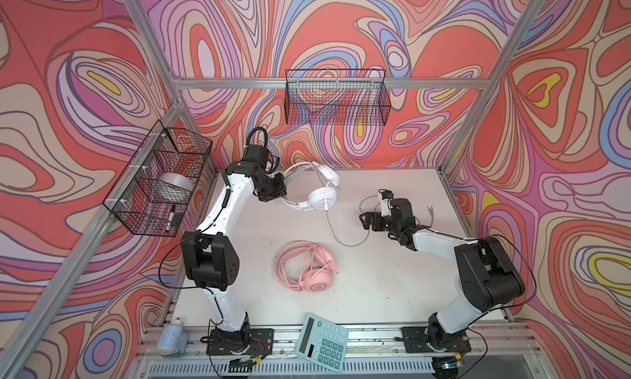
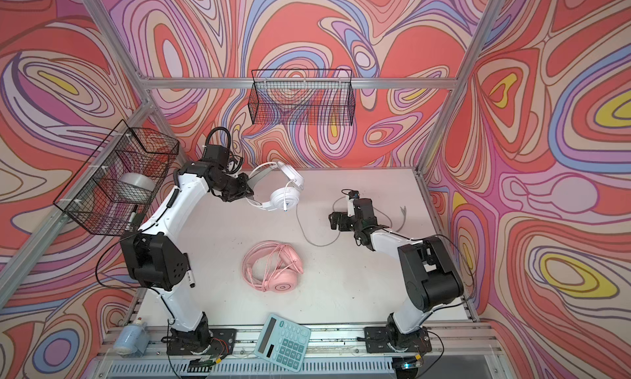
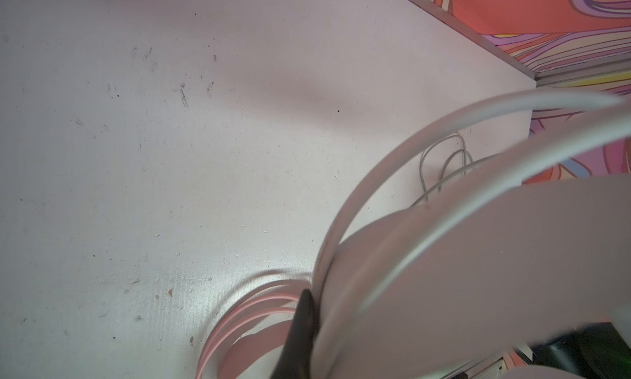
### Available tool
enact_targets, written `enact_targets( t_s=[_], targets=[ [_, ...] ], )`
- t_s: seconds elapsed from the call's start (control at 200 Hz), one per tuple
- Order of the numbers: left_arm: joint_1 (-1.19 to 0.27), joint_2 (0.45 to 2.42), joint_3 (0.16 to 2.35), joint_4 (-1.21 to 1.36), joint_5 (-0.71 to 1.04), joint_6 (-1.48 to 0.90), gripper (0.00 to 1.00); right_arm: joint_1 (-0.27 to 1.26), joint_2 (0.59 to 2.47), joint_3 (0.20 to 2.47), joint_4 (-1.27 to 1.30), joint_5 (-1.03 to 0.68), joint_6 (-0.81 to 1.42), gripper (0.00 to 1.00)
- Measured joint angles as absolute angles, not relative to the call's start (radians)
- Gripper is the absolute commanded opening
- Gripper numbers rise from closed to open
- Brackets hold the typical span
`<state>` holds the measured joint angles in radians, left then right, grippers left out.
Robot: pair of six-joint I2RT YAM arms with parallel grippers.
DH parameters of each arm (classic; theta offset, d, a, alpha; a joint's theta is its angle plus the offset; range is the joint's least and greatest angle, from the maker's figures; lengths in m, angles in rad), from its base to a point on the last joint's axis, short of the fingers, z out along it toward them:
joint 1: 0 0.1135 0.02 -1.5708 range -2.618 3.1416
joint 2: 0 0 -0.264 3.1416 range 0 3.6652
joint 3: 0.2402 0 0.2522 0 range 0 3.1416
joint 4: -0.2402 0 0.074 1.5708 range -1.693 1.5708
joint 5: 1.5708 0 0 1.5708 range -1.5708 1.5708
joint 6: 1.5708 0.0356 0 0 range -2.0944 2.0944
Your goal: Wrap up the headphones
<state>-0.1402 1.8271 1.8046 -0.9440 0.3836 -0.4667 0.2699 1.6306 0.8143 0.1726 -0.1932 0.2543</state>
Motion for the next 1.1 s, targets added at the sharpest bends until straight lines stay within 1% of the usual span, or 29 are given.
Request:
enact_targets(
  t_s=[0.165,0.336,0.491,0.656,0.922,1.027,1.097],
  targets=[
    [-0.140,1.827,1.805,-0.939,0.382,-0.476,0.00,0.313,1.628,0.875,0.062,-0.226,0.150,0.97],
    [-0.140,1.829,1.812,-0.939,0.381,-0.500,0.00,0.415,1.628,0.904,-0.041,-0.241,0.031,0.88],
    [-0.140,1.837,1.860,-0.944,0.381,-0.521,0.00,0.447,1.654,0.942,-0.112,-0.268,-0.034,0.81],
    [-0.140,1.837,1.898,-0.948,0.382,-0.538,0.00,0.461,1.735,1.002,-0.136,-0.315,-0.043,0.79],
    [-0.140,1.848,1.907,-0.951,0.396,-0.555,0.00,0.483,1.878,1.055,-0.142,-0.340,-0.027,0.78],
    [-0.140,1.852,1.908,-0.955,0.398,-0.555,0.00,0.484,1.914,1.113,-0.143,-0.344,-0.030,0.78],
    [-0.140,1.855,1.913,-0.961,0.402,-0.555,0.00,0.485,1.940,1.153,-0.143,-0.349,-0.039,0.76]
  ],
)
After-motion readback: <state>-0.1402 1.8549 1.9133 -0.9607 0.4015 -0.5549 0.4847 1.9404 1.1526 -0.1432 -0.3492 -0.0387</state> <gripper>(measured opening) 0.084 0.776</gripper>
